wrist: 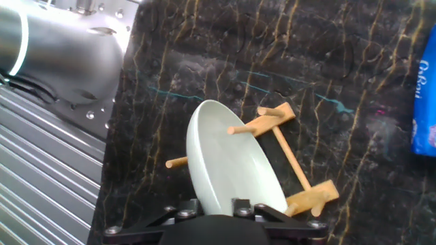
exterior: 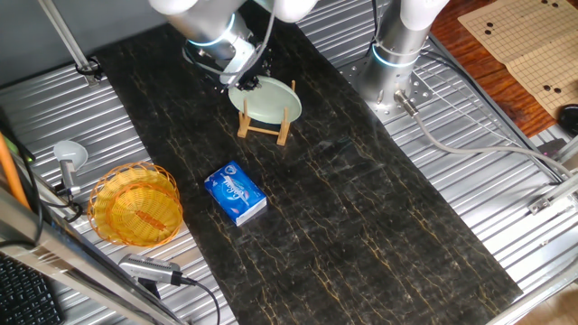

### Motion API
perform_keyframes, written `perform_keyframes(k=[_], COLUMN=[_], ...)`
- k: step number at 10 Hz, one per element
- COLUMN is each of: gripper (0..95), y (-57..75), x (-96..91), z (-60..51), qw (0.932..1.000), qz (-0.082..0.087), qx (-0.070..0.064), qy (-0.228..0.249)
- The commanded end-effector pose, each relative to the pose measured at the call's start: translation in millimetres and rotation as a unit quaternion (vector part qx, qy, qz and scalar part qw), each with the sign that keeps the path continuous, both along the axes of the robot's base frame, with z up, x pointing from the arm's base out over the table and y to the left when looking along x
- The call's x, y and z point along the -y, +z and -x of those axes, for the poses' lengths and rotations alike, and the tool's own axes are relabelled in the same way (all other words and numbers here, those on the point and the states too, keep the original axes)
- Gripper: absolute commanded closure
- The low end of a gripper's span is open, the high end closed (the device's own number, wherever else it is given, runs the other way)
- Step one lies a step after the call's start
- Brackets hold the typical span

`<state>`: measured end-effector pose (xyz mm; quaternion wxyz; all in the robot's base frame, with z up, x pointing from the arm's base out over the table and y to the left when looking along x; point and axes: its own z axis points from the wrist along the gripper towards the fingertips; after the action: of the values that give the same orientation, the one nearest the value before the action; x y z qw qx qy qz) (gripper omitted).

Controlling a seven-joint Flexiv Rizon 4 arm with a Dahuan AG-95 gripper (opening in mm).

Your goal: Take the dish off the dish rack

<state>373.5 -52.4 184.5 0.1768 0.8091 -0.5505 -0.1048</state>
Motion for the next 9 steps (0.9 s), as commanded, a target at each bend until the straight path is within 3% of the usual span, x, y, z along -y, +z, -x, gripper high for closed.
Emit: perform_keyframes(k=[1,6,7,9], gripper=[76.0,76.0,95.0,95.0], y=[-0.1,-0.7,-0.7,-0.8], x=[-1.0,-1.2,-1.2,-1.2], z=[0.4,2.5,2.5,2.6], qw=[1.0000,1.0000,1.0000,1.0000], qz=[0.002,0.001,0.002,0.003], qx=[0.001,0.005,0.006,0.003], qy=[-0.001,-0.001,-0.003,-0.004])
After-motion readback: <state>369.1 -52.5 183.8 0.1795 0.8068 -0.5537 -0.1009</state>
